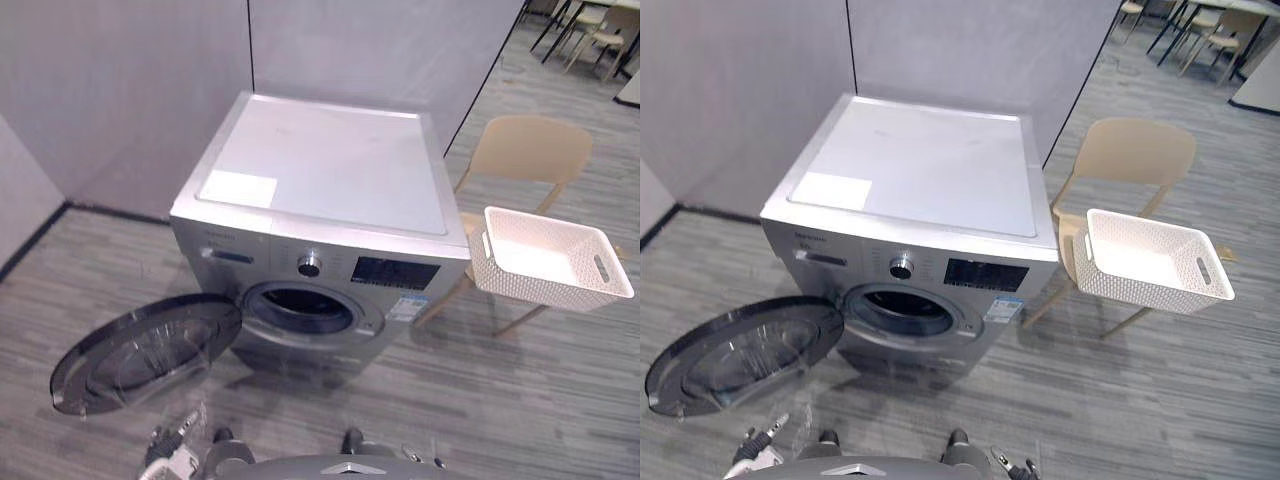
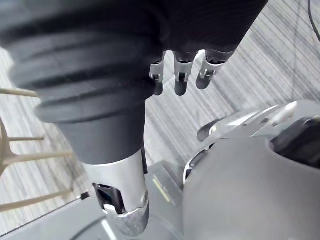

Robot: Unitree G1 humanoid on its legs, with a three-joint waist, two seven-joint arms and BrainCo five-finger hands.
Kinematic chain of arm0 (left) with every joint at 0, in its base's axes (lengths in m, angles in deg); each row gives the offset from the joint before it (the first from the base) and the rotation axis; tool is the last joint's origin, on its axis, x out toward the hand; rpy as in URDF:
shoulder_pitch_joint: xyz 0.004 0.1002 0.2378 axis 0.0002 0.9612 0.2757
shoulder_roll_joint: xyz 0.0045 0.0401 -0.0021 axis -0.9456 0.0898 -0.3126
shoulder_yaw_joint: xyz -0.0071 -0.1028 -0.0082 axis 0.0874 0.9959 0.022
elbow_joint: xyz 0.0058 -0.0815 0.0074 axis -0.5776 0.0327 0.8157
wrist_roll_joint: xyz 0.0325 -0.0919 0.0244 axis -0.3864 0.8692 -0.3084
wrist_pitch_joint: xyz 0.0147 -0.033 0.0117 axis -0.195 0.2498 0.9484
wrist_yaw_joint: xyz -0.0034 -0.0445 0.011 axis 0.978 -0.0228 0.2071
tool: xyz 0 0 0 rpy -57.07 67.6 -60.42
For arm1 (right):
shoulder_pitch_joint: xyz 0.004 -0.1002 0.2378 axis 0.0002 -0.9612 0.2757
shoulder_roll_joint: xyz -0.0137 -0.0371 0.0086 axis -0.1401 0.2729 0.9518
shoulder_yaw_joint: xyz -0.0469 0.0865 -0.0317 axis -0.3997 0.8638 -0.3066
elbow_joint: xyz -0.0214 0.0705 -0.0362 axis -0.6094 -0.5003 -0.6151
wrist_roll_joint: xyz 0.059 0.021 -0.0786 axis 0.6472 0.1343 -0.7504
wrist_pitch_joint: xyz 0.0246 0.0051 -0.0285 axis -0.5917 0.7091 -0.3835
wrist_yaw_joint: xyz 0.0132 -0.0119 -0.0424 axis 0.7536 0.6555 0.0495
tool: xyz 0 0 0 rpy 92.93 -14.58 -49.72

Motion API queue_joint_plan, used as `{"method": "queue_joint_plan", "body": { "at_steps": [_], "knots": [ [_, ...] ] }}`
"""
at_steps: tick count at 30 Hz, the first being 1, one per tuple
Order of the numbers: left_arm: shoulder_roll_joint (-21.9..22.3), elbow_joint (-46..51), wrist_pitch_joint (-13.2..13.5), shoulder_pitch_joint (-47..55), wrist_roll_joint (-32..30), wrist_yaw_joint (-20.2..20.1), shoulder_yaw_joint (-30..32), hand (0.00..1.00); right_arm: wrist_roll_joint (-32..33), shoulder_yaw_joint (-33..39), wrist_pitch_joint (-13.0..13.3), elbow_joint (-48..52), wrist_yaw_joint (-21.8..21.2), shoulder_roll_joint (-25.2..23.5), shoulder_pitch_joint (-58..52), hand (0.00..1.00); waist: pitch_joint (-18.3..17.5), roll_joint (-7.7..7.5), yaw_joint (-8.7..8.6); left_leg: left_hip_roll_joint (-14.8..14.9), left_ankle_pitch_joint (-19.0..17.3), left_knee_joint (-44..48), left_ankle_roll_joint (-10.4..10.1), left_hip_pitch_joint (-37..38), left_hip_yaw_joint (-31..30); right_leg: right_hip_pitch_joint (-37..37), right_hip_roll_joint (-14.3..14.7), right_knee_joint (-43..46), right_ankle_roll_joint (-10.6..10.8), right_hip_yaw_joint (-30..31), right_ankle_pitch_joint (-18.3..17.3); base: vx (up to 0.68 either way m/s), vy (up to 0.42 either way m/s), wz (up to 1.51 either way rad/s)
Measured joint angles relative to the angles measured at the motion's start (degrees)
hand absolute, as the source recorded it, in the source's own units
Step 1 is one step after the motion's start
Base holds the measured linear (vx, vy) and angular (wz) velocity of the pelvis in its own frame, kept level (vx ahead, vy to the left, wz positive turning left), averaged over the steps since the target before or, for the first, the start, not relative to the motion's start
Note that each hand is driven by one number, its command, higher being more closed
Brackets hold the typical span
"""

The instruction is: Pick up the laundry basket with both hands and put the clothes into the washing machine.

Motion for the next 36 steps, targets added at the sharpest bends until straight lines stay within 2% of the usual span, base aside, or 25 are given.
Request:
{"method": "queue_joint_plan", "body": {
  "at_steps": [2,4,5,6,8,10,11,12,13,14,15,16,17,18,19,20,22,23,24,25,27,29,31,34,36],
  "knots": [
    [0.4,-1.59,-0.04,0.03,-0.51,0.04,-1.74,0.0,-0.09,0.19,0.01,-1.74,-0.01,0.54,0.88,0.0,-0.53,0.65,-0.03,-0.09,0.13,-0.73,-0.17,2.18,-0.67,3.46,0.91,-3.81,0.12,0.14,1.91,0.1,0.025,-0.09],
    [0.33,-1.59,-0.02,-0.04,-0.57,0.03,-5.21,0.0,-0.21,-0.77,0.04,-2.91,0.01,1.08,2.37,0.0,-0.47,2.06,0.15,0.06,1.09,0.11,-0.62,3.16,-2.09,6.47,1.94,-6.86,0.13,0.2,3.2,0.08,0.021,-0.12],
    [-0.22,-1.58,0.09,-0.26,-0.41,0.04,-7.83,0.0,-0.28,-2.61,0.03,-4.21,0.05,1.92,3.8,0.0,-0.24,1.52,0.21,0.07,1.39,1.49,-0.48,3.14,-2.86,7.85,2.23,-8.18,0.27,0.15,3.85,0.07,0.027,0.03],
    [-0.96,-1.58,0.14,-0.89,-0.29,0.08,-10.86,0.0,-0.43,-5.32,0.05,-5.01,0.05,2.29,5.16,0.0,-0.37,2.33,0.2,-0.11,0.85,3.15,-0.6,2.57,-3.68,8.58,2.15,-8.45,0.31,-0.44,3.91,0.06,0.029,0.14],
    [-1.93,-1.61,0.23,-2.5,-0.22,0.09,-15.06,0.0,-1.18,-7.92,-0.02,-7.65,0.18,3.27,9.26,0.0,1.23,2.71,0.15,-0.15,0.76,7.64,-0.3,1.03,-5.36,9.02,2.06,-6.23,0.19,-1.43,3.52,0.04,0.026,0.41],
    [-2.65,-1.33,0.61,-4.1,-0.24,0.11,-18.36,0.0,-3.09,-9.94,-0.28,-8.48,0.89,3.99,13.64,0.0,2.92,3.09,0.24,0.3,1.54,14.37,0.74,-3.08,-5.53,8.64,2.37,-4.01,-1.13,-1.1,2.05,-0.07,-0.004,0.5],
    [-3.5,-1.39,0.68,-4.26,-0.24,0.16,-19.57,0.0,-3.08,-11.4,-0.25,-8.46,1.24,3.96,15.93,0.0,3.01,2.7,0.32,0.01,2.64,12.75,0.21,-2.53,-6.65,8.05,1.7,-4.15,-2.1,-1.05,1.83,-0.15,0.022,0.33],
    [-3.49,-1.59,0.71,-4.93,-0.24,0.22,-19.84,0.0,-3.12,-11.63,-0.13,-8.48,1.26,3.77,17.0,0.0,3.92,2.05,0.51,-0.26,0.58,17.42,2.04,-2.82,-6.75,8.12,0.87,-3.72,-1.91,-1.48,1.88,-0.2,0.051,-0.09],
    [-3.09,-2.13,0.55,-4.83,-0.24,0.64,-19.89,0.0,-3.07,-12.29,0.2,-7.84,1.25,4.08,18.9,0.0,5.59,3.15,0.98,0.51,-4.35,35.62,3.91,-5.01,-6.64,8.12,0.45,-1.97,-2.1,-0.87,2.04,-0.2,0.098,-0.33],
    [-3.26,-2.73,0.53,-3.97,-0.26,1.15,-20.41,0.0,-3.06,-14.52,0.24,-6.27,1.22,4.27,18.95,0.0,5.52,4.3,0.66,1.68,-5.31,46.72,3.84,-4.5,-6.28,8.3,0.45,-1.42,-1.99,-0.28,1.94,-0.17,0.072,-0.31],
    [-3.46,-2.89,0.54,-3.67,-0.29,1.3,-20.44,0.0,-3.06,-15.67,0.13,-5.84,1.15,4.19,18.93,0.0,5.53,4.48,0.17,2.44,-5.29,49.65,3.86,-4.03,-6.25,8.34,0.44,-1.23,-1.86,-0.15,1.84,-0.12,0.094,-0.02],
    [-3.97,-3.11,0.53,-3.55,-0.35,1.89,-20.98,0.0,-3.09,-17.34,0.05,-5.79,0.81,3.89,18.48,0.0,5.55,4.46,-0.45,4.92,-5.2,51.88,4.01,-2.24,-6.43,7.85,0.43,-0.5,-1.75,-0.25,1.76,-0.09,0.088,0.21],
    [-4.34,-3.11,0.49,-3.6,-0.52,2.28,-21.8,0.0,-3.13,-18.42,-0.05,-5.87,0.72,3.67,17.49,0.0,5.54,4.35,-0.74,7.18,-4.99,50.99,4.34,-0.93,-7.01,6.92,0.37,0.56,-1.37,-0.61,1.51,-0.13,0.186,0.38],
    [-4.42,-3.12,0.38,-3.76,-1.0,2.35,-22.74,0.0,-3.13,-18.87,-0.41,-5.93,0.72,3.45,16.59,0.0,5.57,4.17,-0.96,10.08,-4.31,45.98,5.11,1.01,-7.17,4.77,-0.33,2.96,-0.65,-0.87,1.03,-0.12,0.198,0.45],
    [-4.3,-3.14,0.13,-3.9,-1.09,2.43,-23.25,0.0,-3.11,-18.87,-0.59,-5.7,0.71,3.77,16.7,0.0,5.35,4.17,-1.51,10.95,-2.71,38.12,5.51,2.69,-7.06,2.41,-1.25,5.35,-0.24,-0.97,0.81,-0.15,0.287,0.5],
    [-4.53,-3.2,-0.05,-4.03,-1.3,2.57,-23.78,0.0,-3.09,-18.86,-0.8,-5.88,0.74,3.63,16.64,0.0,5.34,3.22,-1.66,7.65,-8.7,31.4,3.34,5.25,-6.21,0.01,-2.88,7.18,0.84,-0.35,0.28,-0.09,0.197,0.5],
    [-5.85,-3.11,-0.01,-4.8,-1.38,3.39,-24.57,0.0,-3.08,-19.02,-1.03,-6.12,0.67,3.18,16.65,0.0,5.06,1.5,-1.72,6.64,-12.69,26.61,0.35,5.11,-6.94,-2.52,-2.93,11.37,1.2,0.26,-0.54,-0.05,0.166,0.72],
    [-6.88,-3.09,-0.04,-4.89,-1.45,3.69,-25.49,0.0,-3.08,-18.48,-1.08,-6.71,0.77,2.88,16.46,0.0,5.06,0.88,-1.7,6.08,-15.26,22.8,-1.64,5.96,-6.98,-1.35,-4.2,9.95,2.49,-1.64,-0.4,-0.06,0.217,0.98],
    [-7.24,-3.1,-0.04,-4.89,-1.48,3.73,-26.26,0.0,-3.05,-17.51,-0.86,-7.31,0.86,2.8,15.96,0.0,5.09,1.03,-2.16,5.83,-16.67,19.8,-3.82,6.66,-7.07,0.29,-4.67,7.85,3.12,-3.7,1.23,-0.07,0.209,0.88],
    [-7.46,-3.06,-0.03,-4.9,-1.49,3.69,-26.6,0.0,-3.0,-17.2,-0.67,-8.06,0.88,2.64,15.88,0.0,4.79,0.77,-2.18,5.25,-16.75,18.34,-3.96,6.61,-7.26,1.05,-5.18,6.13,3.46,-4.54,2.43,-0.11,0.22,0.67],
    [-8.27,-3.0,0.18,-4.89,-1.46,3.63,-28.86,0.0,-2.93,-14.71,-0.46,-8.51,0.93,1.7,14.84,0.0,3.53,-0.67,-2.13,1.65,-14.46,14.49,-3.35,5.99,-8.82,3.45,-7.13,-1.2,3.78,-6.68,7.33,-0.09,0.148,0.46],
    [-8.45,-2.08,0.54,-5.1,-1.41,3.51,-31.41,0.0,-2.9,-11.83,0.02,-8.47,1.09,1.61,12.76,0.0,1.93,-1.44,-2.31,-1.15,-11.66,10.75,-2.83,5.24,-9.54,3.73,-9.21,-4.93,4.41,-7.75,9.44,-0.05,0.059,0.36],
    [-8.68,1.91,0.99,-4.87,-1.29,3.48,-32.71,0.0,-2.9,-9.87,0.18,-8.6,1.31,2.11,11.47,0.0,0.87,-1.96,-1.54,-2.43,-9.98,8.28,-2.75,5.01,-8.66,1.56,-10.56,-4.89,4.79,-7.2,9.76,-0.06,0.019,-0.03],
    [-8.73,10.99,2.56,-3.34,-0.27,3.16,-32.49,0.0,-2.89,-7.12,0.06,-8.52,1.34,2.52,10.3,0.0,0.12,-2.01,-1.79,-3.74,-8.61,6.13,-2.27,4.11,-6.84,-2.74,-12.14,-2.55,4.11,-5.36,9.59,-0.05,0.007,-0.22],
    [-8.78,17.02,3.15,-2.0,1.57,2.14,-31.06,0.0,-2.82,-4.86,0.33,-8.22,1.34,2.49,9.05,0.0,0.33,-2.24,-1.98,-3.74,-8.97,6.65,-1.79,4.26,-6.26,-4.43,-11.92,0.44,-2.46,-4.32,7.6,-0.03,0.034,-0.18]
  ]
}}
